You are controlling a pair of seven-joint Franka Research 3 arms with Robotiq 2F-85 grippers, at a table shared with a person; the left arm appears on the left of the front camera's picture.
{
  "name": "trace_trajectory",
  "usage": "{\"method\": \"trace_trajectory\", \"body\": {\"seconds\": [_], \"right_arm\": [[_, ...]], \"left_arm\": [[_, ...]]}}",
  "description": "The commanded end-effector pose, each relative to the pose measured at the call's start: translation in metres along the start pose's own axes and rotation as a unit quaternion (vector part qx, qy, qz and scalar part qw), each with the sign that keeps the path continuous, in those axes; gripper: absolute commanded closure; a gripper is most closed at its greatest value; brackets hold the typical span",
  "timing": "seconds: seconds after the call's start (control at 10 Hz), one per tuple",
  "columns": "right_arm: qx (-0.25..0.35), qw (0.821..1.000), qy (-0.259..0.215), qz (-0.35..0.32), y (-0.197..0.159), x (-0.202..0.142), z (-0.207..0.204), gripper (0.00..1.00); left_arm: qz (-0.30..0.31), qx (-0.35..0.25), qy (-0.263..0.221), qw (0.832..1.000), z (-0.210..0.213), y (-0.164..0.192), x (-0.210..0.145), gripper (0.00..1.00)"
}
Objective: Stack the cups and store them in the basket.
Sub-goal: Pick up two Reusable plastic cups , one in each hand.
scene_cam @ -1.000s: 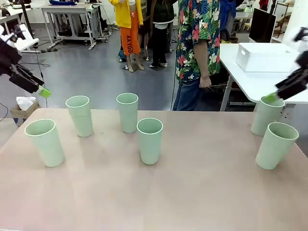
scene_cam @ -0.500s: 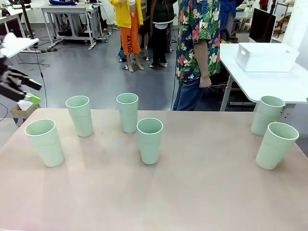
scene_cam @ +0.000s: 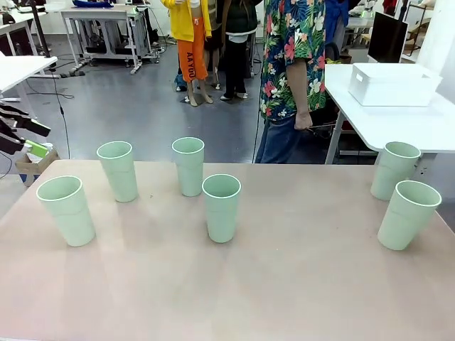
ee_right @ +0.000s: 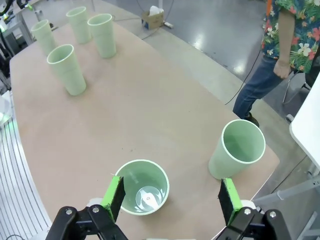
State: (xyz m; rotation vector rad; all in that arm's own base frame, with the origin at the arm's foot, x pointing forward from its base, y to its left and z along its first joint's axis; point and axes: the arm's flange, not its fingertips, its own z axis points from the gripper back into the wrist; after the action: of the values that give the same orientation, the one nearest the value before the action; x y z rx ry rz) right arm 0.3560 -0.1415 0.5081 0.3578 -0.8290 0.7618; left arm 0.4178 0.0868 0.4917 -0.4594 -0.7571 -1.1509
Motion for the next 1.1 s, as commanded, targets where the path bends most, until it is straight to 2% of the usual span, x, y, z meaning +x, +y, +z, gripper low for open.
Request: {"method": "trace_trajectory", "body": {"seconds": [0.0,0.1,0.2,0.5,1.0], "right_arm": [[0.003,1.0,-0.007,0.009,-0.002,0.0,0.003,0.0],[0.0,1.0,0.0,0.0,0.0,0.0,0.0,0.0],[0.002,1.0,-0.017,-0.007,-0.025,-0.004,0.015,0.0],[-0.014,0.999,-0.036,-0.032,-0.058,-0.026,0.042,0.0],[-0.02,0.996,-0.072,-0.052,-0.074,-0.049,0.073,0.0]], "left_arm": [[-0.003,0.004,-0.01,1.0,0.002,0.005,-0.001,0.0],[0.0,0.0,0.0,1.0,0.0,0.0,0.0,0.0],[0.001,-0.008,-0.012,1.0,0.026,0.012,-0.001,0.0],[0.008,-0.041,-0.056,0.998,0.08,0.021,-0.007,0.0],[0.004,-0.062,-0.112,0.992,0.134,0.001,-0.016,0.0]]}}
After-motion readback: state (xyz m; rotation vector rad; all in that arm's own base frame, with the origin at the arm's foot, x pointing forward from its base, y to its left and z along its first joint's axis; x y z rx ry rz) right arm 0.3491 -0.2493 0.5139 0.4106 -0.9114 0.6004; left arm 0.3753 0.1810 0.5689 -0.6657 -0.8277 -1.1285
